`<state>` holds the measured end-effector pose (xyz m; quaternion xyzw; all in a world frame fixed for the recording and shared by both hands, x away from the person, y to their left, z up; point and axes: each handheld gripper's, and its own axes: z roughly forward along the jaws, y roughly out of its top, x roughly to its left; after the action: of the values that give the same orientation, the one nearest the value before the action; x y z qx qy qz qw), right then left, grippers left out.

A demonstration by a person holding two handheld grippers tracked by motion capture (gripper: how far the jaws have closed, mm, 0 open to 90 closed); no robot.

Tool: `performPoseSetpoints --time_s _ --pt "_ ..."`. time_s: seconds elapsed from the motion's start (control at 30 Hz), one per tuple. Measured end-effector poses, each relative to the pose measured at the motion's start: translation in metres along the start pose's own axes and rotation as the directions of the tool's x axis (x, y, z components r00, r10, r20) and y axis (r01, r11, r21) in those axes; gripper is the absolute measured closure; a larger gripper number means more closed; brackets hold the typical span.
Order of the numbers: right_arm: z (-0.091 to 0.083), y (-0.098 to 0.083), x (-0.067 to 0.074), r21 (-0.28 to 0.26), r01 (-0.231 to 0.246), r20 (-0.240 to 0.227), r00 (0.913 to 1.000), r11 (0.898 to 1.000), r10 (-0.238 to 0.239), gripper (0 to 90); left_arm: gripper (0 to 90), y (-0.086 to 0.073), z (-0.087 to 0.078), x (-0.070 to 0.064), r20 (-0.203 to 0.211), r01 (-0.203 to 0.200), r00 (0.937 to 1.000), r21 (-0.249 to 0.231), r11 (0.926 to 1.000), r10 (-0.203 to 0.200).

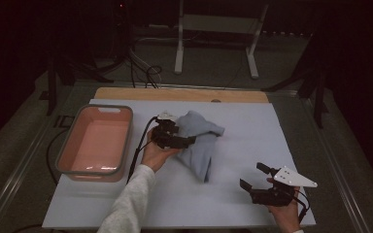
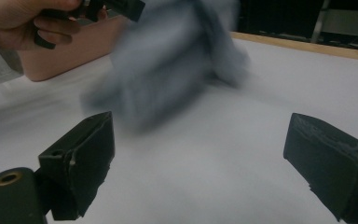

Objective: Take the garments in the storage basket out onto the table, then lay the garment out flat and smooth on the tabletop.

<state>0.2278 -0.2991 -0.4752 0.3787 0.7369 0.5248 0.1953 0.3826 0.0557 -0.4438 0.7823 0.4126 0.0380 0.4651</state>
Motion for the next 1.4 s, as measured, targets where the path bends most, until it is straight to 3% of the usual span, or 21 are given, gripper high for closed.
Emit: performPoseSetpoints --time_s 0.17,0.5,0.73,0.97,1.4 --pt "0.000 0.000 0.000 0.002 0.001 -0.001 1.0000 1.000 -0.001 8.7 0.6 0.003 -0.005 0.003 -0.013 0.001 0.9999 -0.013 0.9999 -0.001" --pt "0.000 0.000 0.000 0.001 0.001 0.000 1.0000 1.000 -0.001 8.7 0.3 0.004 -0.011 0.002 -0.029 -0.026 0.9993 -0.040 0.9989 0.025" --pt "0.000 -0.001 0.000 0.001 -0.001 0.000 1.0000 1.000 0.001 8.7 0.3 0.004 -0.015 0.004 -0.033 -0.016 0.9994 -0.070 0.9974 0.013" --pt "0.000 -0.001 0.000 0.004 0.001 0.000 1.0000 1.000 -0.001 8.7 0.3 0.005 -0.020 0.003 -0.053 -0.036 0.9981 -0.077 0.9964 0.032" --pt "0.001 -0.001 0.001 0.006 -0.001 0.000 1.0000 1.000 0.001 8.7 0.3 0.004 -0.020 -0.001 -0.049 -0.057 0.9974 -0.076 0.9955 0.053"
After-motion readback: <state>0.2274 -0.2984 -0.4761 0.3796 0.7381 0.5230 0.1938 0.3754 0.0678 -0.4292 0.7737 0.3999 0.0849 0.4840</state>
